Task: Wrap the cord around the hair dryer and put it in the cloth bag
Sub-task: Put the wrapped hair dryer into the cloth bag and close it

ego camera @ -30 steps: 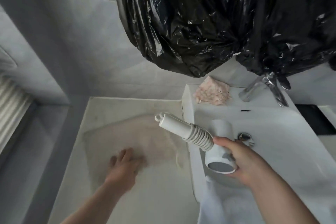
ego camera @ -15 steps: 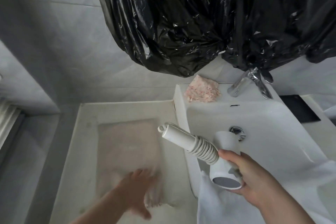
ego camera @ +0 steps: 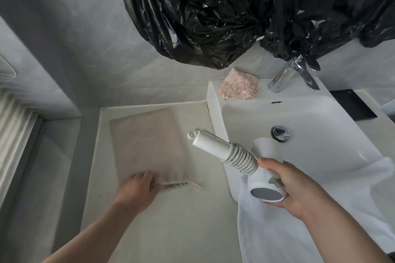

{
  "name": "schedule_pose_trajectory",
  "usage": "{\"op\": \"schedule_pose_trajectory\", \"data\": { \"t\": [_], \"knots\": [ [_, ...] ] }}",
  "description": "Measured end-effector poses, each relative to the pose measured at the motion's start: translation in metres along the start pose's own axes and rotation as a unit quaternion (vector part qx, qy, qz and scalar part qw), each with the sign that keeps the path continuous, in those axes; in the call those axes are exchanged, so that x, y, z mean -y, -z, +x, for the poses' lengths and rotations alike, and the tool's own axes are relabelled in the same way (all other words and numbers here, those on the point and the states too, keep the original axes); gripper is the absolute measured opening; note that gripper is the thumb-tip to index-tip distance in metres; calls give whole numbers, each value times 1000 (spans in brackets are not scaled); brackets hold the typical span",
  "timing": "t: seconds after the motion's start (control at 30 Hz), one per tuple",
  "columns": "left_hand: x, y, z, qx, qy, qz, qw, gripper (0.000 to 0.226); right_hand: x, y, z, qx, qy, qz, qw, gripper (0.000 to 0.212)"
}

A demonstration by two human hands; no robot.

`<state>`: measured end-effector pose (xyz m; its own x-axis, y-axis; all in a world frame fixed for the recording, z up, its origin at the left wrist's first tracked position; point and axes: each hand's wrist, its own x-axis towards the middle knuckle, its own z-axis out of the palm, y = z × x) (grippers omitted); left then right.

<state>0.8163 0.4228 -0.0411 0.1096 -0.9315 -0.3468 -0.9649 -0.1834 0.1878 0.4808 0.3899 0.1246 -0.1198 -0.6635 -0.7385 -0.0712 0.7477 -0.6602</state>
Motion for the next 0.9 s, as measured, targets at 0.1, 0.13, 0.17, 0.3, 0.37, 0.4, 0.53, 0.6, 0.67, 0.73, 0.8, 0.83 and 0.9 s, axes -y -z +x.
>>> {"op": "schedule_pose_trajectory", "data": {
  "t": [0.1,0.13,0.17,0.3,0.37,0.4,0.53,0.6,0.67,0.73,0.8,0.83,0.9],
  "knots": [
    [-11,21,4,-19,23,-97,995,34,-6,-12,-7,5,7,-12,1000,35],
    [-14,26,7,-31,44,-145,988,38,-7,-17,-9,6,13,-20,1000,34],
    [-17,32,10,-46,66,-201,976,43,-9,-22,-10,1,18,-27,999,33],
    [-35,60,15,-73,89,-349,930,45,-11,-44,-11,-51,44,-34,997,34],
    [-43,72,14,-93,109,-398,906,41,-13,-53,-10,-77,60,-23,995,41],
    [-46,77,12,-100,126,-421,892,40,-13,-57,-9,-92,72,-17,993,44],
    [-53,89,2,-128,156,-470,859,37,-22,-72,-5,-144,105,-27,984,50],
    [-60,92,-7,-155,121,-443,875,36,-26,-80,-3,-157,116,-34,980,51],
    [-67,88,-18,-175,66,-395,899,30,-28,-89,-2,-167,121,-49,977,50],
    [-72,80,-26,-186,28,-371,910,25,-30,-101,0,-172,120,-56,976,51],
    [-74,73,-29,-178,3,-377,909,26,-32,-117,3,-182,117,-65,974,60],
    [-75,71,-29,-167,-8,-381,909,26,-34,-124,6,-185,117,-63,974,65],
    [-76,67,-29,-136,-28,-386,912,27,-38,-136,11,-176,116,-51,976,70]
  ]
}}
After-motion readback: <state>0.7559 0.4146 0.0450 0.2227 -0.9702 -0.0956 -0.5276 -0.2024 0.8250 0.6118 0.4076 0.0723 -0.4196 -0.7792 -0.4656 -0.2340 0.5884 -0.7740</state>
